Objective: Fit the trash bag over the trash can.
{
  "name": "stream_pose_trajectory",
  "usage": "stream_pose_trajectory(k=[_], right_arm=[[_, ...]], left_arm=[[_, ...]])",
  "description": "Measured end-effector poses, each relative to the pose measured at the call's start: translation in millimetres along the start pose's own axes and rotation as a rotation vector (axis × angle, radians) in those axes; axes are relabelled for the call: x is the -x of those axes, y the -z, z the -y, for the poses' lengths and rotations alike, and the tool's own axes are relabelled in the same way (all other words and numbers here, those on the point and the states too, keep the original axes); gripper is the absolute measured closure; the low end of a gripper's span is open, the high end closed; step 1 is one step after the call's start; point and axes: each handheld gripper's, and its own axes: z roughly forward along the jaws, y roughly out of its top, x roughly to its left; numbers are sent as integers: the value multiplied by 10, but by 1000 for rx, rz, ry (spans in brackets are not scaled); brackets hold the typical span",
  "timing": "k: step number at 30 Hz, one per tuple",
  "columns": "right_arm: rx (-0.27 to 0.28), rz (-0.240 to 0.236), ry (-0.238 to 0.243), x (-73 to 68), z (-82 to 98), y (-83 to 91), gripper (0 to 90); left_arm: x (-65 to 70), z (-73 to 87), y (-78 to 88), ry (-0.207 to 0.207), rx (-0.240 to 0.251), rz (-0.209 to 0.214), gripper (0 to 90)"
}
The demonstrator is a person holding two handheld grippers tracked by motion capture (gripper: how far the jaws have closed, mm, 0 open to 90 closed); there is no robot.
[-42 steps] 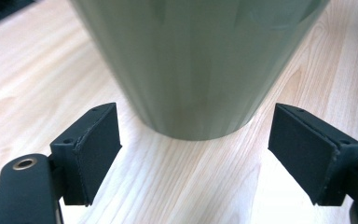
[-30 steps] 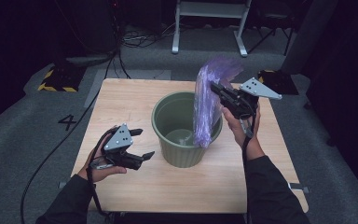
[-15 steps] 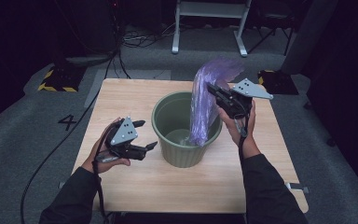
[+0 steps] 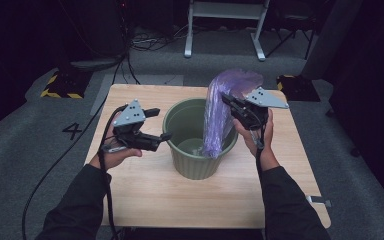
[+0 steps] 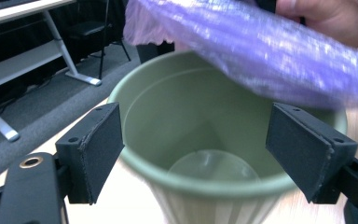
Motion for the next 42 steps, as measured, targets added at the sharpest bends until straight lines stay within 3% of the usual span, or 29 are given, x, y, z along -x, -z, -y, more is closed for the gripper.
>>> stream_pose_trajectory(k=[5,9,13,19,23,27,30,34,38,42], right_arm=[[5,-3,22,-49,-3,34,897],[11,4,66,-105,19,62,896],[17,6,71,-130,41,56,896],[26,-2,76,-166,35,48,895],[33,-16,87,-202,23,51,895],[43,-30,93,-241,14,65,895],[58,-52,101,-267,-1,85,895],[82,-79,123,-312,-27,112,893],[95,-104,147,-361,-20,139,892],[98,-121,172,-406,20,176,891]], left_arm=[[64,-150,-169,-13,-10,29,184],[108,-218,-297,-12,-22,57,179],[177,-281,-418,-12,-38,85,176],[356,-321,-602,-89,-89,130,199],[444,-329,-720,-125,-138,74,204],[471,-321,-822,-121,-176,-3,233],[461,-314,-874,-134,-206,-82,272],[391,-288,-918,-132,-235,-149,288],[305,-261,-882,-121,-247,-168,289],[273,-242,-790,-99,-210,-115,279]])
